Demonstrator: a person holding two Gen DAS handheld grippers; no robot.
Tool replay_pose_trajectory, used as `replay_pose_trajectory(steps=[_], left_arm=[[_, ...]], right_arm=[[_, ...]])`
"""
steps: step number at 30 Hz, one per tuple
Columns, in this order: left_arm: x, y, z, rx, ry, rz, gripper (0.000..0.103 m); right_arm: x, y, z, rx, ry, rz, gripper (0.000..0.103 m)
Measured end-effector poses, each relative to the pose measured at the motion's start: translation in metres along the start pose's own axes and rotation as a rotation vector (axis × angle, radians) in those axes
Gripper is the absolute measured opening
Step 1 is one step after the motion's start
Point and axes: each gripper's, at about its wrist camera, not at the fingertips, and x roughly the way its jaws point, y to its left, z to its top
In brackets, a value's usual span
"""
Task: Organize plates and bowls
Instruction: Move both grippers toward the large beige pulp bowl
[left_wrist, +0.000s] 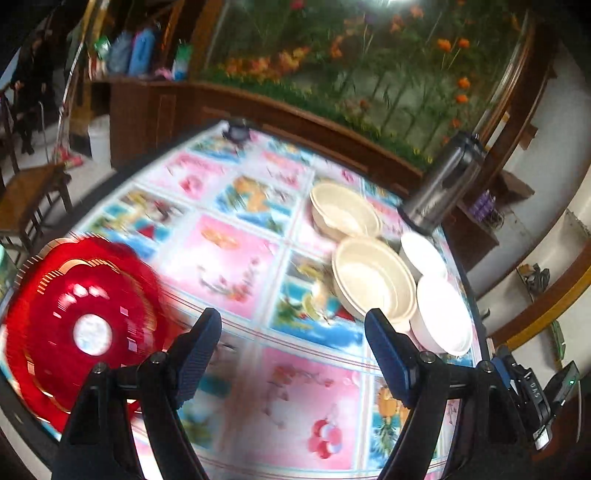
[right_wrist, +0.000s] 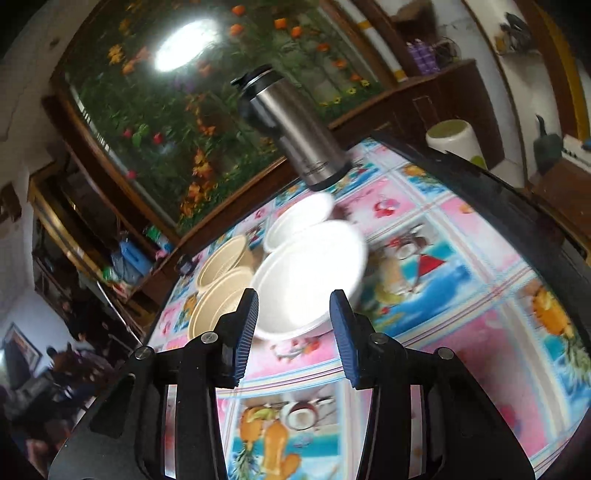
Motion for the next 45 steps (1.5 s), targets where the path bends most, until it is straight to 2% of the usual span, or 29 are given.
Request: replay_pose_trajectory(steps=[4,7,12,13,17,21,24,31,35,38,45], left_arm=[[0.019,-0.019,-0.012,0.036,0.055,-0.002,0.08],[0.033,-0.023,-0.005,0.017,0.064,0.018,0.08],[0.053,-0.025,0.02,-0.038,0.052,0.049,0.08],[0.059,-0.026,0.025,-0.05,0.053,0.055,0.08],[0.085,-0.029,0.037,-0.077,0.113,0.046,0.08],[0.106,-0.025,0.04,-0.117,0.155,0.023,0.08],[0.118,-0.023,0.042,-0.148,0.183,0.002,0.08],[0.131,-0.021,0.045,-0.181,0.197,-0.031,0.08],[0.139,-0.026,0.046,-0.181,0.209,-0.052,0.08],[0.145,-0.03,0.047,-0.17,0.213,-0.047,0.08],[0.158,-0.031,0.045,-0.167,0.24,-0.028,0.079]], right_arm=[[0.001,-0.029,0.009,0.081,-0.001,-0.008,0.04],[0.01,-0.036,0.013,0.147,0.04,0.063,0.04],[0.035,-0.005,0.01,0.137,0.159,0.221,0.04],[0.046,0.005,0.005,0.145,0.204,0.258,0.04],[0.076,0.03,-0.012,0.18,0.298,0.328,0.04],[0.102,0.056,-0.032,0.18,0.362,0.293,0.04],[0.114,0.062,-0.039,0.191,0.364,0.26,0.04],[0.133,0.064,-0.047,0.238,0.385,0.254,0.041],[0.133,0.064,-0.049,0.23,0.384,0.248,0.042],[0.133,0.061,-0.048,0.241,0.381,0.241,0.049],[0.133,0.057,-0.048,0.242,0.366,0.226,0.049]])
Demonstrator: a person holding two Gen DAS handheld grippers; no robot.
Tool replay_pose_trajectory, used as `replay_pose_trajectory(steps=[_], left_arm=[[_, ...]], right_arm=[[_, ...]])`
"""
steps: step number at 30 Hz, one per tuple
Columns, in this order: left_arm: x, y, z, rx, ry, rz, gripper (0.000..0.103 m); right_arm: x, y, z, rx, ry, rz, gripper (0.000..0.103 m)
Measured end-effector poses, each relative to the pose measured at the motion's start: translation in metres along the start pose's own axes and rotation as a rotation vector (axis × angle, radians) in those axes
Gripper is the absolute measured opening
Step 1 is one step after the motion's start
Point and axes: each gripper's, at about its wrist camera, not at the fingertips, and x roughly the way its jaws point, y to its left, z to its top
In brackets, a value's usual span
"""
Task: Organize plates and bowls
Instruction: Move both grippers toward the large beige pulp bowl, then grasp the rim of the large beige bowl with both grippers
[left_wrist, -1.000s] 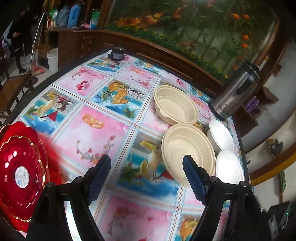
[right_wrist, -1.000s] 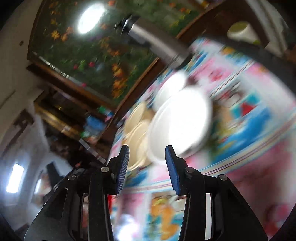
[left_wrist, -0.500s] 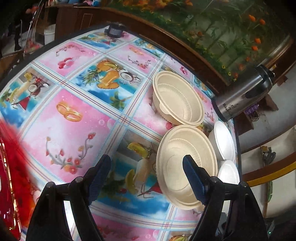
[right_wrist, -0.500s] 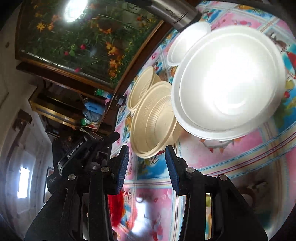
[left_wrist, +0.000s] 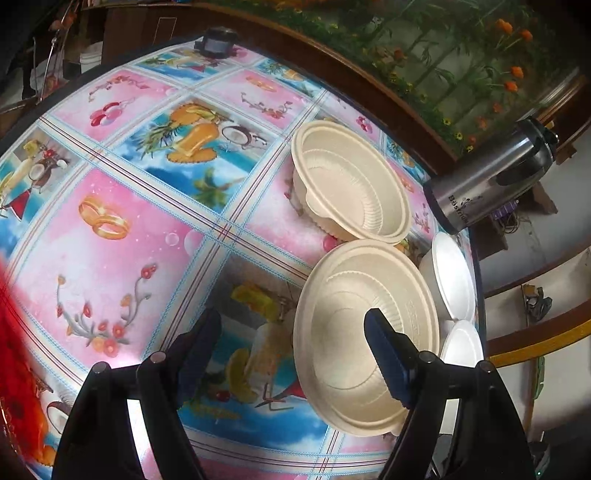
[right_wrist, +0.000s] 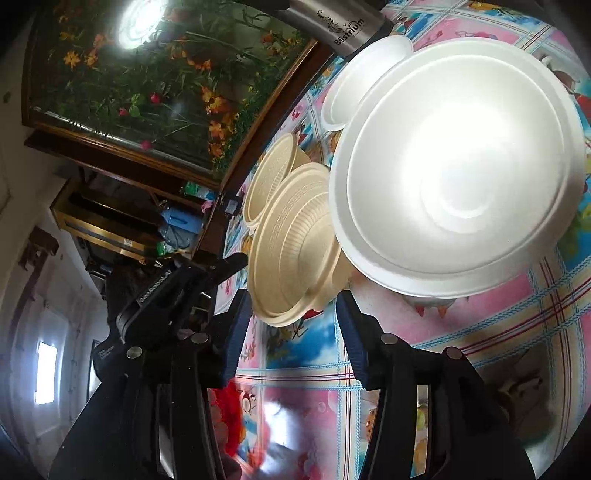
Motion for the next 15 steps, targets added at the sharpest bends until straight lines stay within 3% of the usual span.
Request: replay_pose_trajectory(steps=[6,8,13,15], left_arm=[[0.002,-0.001,-0.002,0.014,-0.001,0.021,0.078],[0.002,-0.003,-0.002,0.032,-0.006,0.038,0.073],[0.008,-0.006,-0.004,0.079,0.011,0.075,0.035],[0.011,-0.005,-0.005,0.086,0.024,0.074,0.026]], right_arm=[[0.0,-0.002,0.001,0.004,0.003,-0.002,0.049],[-0.001,-0.003,0.001,0.004,-0.001,-0.001,0.049],[-0.003,-0.006,0.002,0.01,-0.008,-0.007,0.049],[-0.002,-0.005,0.003,0.013,-0.009,-0.005,0.049]])
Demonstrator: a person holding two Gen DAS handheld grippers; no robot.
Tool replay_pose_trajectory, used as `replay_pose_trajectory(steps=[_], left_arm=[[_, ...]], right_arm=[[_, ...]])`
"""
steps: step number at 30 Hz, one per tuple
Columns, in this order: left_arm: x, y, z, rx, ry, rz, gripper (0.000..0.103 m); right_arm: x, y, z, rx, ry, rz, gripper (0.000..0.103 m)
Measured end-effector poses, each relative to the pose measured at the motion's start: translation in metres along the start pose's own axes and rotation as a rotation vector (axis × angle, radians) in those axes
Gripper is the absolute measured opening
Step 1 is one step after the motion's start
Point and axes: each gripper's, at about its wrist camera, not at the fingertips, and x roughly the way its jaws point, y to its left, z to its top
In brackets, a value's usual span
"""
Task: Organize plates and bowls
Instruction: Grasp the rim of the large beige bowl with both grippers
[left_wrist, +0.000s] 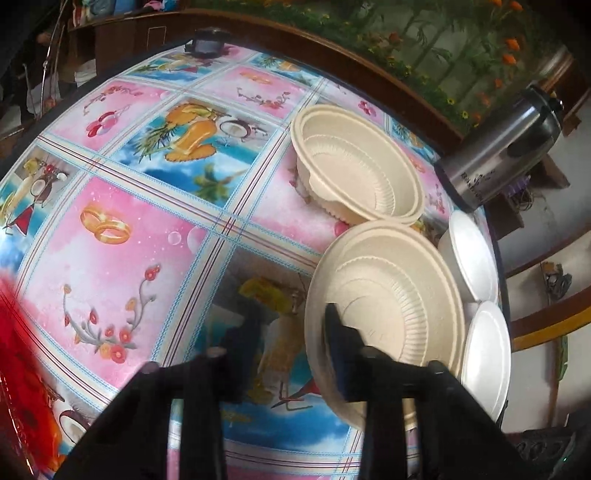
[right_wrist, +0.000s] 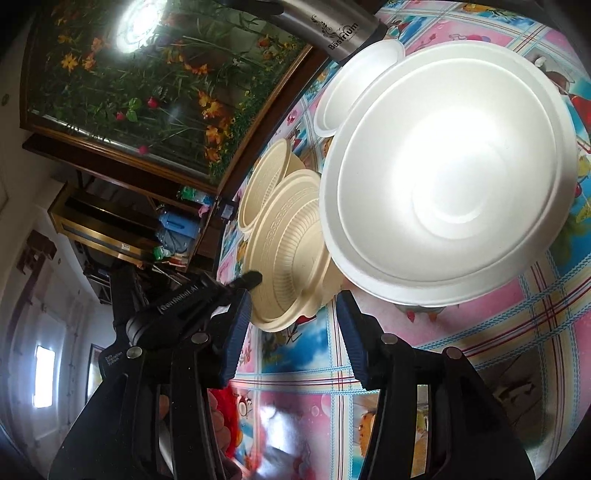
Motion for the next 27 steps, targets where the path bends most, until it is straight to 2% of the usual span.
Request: replay_pose_trajectory(steps=[4,7,19,25,27], left_arm=[[-0.001,-0.002,-0.003,0.033,0.005,0.007,0.01],[-0.003,0.0,-0.006,0.052,0.024,0.01,0.01],[-0.025,0.006,-0.031,0.121,0.042,0.018,0.01],[-0.036,0.009,-0.044,0.137,0.027,0.027,0.01],[-0.038,0.01,-0.047,0.14,0.023,0.029,0.01]], right_arm=[[-0.002,-0.001,0.001,0.004,-0.014,0.004,0.049],[0.0,-0.004,0.002,0.017,-0.011,-0.003,0.053],[0.005,-0.005,0.003,0.005,0.015,-0.043,0.053],[0.011,0.0,0.001,-0.047,0.047,-0.088,0.053],[0.01,0.002,0.002,-0.067,0.037,-0.108,0.046]])
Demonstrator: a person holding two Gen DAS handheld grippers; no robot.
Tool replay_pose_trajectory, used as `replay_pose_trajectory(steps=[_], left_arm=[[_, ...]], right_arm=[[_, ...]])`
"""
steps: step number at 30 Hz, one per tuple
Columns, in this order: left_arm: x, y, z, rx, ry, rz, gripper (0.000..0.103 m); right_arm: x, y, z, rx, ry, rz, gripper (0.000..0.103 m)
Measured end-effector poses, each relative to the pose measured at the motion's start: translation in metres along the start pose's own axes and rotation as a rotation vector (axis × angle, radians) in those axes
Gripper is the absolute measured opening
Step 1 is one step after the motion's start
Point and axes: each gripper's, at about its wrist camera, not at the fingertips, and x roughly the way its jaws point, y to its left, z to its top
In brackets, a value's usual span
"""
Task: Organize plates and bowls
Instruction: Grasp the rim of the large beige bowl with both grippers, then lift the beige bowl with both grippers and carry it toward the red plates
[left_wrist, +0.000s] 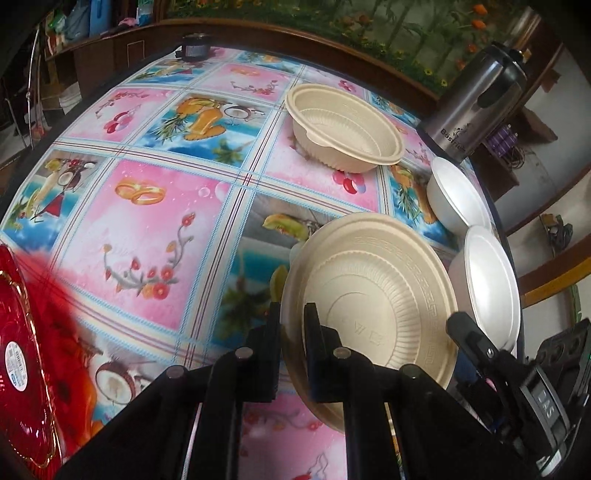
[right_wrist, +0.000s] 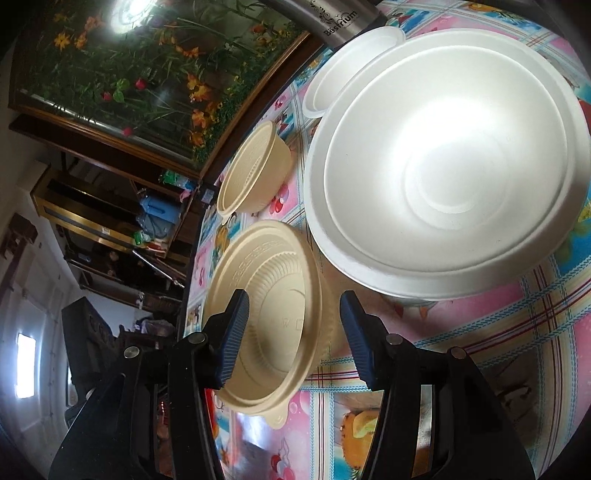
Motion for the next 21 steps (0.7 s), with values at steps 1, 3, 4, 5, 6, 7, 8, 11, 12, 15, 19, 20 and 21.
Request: replay_pose_trajectory(steps=[1,3,4,5,6,7,8,11,12,15,19,20,21], left_arm=[[0.0,0.0,-0.002,0.002,0.001,0.001,0.01],[0.0,0.0,-0.004,0.005,0.006,0.004,0.01],[0.0,0.001,-0.006,0.005,0.003,0.012,0.01],[0.001,0.002,-0.007,0.004,0.003,0.013,0.01],[0.001,0.004,-0.008,-0.001,0.006,0.008,0.01],[0.002,0.005,-0.008,-0.005,0.008,0.006,0.01],[0.002,0.006,-0.009,-0.006,0.009,0.004,0.01],[0.001,0.007,-0.01,-0.007,0.004,0.01,0.01],[0.0,0.008,-0.01,-0.006,0.002,0.011,0.01],[-0.002,0.009,-0.012,-0.002,-0.005,0.005,0.01],[-0.005,0.011,-0.015,0.002,-0.01,0.002,0.011],[-0.006,0.011,-0.016,0.004,-0.014,0.003,0.011],[-0.008,0.01,-0.016,0.007,-0.02,0.005,0.011]], right_arm=[[0.0,0.001,0.0,-0.012,-0.003,-0.011,0.043],[0.002,0.002,0.0,-0.032,0.005,-0.023,0.028],[0.005,0.003,0.0,-0.044,0.017,-0.034,0.024],[0.006,0.004,-0.001,-0.056,0.019,-0.057,0.017],[0.006,0.004,0.0,-0.06,0.017,-0.064,0.013],[0.006,0.004,0.0,-0.059,0.016,-0.057,0.013],[0.006,0.003,0.001,-0.059,0.015,-0.052,0.012],[0.005,0.007,0.0,-0.088,0.009,-0.054,0.012],[0.005,0.008,-0.002,-0.096,0.007,-0.057,0.012],[0.006,0.009,-0.004,-0.108,0.005,-0.054,0.011],[0.003,0.011,-0.006,-0.117,-0.004,-0.038,0.011],[0.001,0.012,-0.006,-0.123,-0.01,-0.035,0.011],[0.0,0.013,-0.007,-0.13,-0.015,-0.034,0.011]])
